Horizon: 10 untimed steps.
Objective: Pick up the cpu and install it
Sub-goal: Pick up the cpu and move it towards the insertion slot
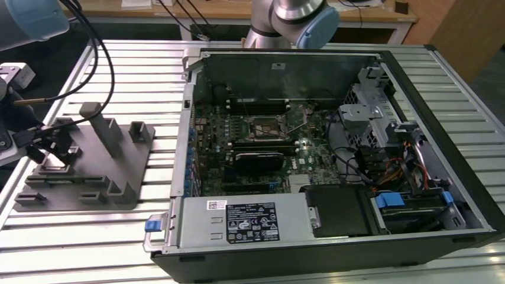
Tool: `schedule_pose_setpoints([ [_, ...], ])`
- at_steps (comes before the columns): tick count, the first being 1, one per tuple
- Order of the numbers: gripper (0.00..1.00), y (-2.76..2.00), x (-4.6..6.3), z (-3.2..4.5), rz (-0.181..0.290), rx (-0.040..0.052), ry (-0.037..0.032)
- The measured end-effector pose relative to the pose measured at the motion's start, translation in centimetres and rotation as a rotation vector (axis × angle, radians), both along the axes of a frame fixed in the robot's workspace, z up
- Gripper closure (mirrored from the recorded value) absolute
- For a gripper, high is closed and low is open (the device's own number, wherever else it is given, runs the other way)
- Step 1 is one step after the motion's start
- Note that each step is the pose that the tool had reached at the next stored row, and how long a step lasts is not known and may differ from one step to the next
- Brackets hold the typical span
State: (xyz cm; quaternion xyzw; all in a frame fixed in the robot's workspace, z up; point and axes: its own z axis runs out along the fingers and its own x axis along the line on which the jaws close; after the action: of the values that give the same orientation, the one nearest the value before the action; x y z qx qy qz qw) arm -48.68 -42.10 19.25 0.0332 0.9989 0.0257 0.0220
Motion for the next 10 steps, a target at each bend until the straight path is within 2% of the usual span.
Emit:
schedule_pose_setpoints([
  [10,0.41,0.21,-0.01,-0.35,0.0,0.0001,-0.0002],
])
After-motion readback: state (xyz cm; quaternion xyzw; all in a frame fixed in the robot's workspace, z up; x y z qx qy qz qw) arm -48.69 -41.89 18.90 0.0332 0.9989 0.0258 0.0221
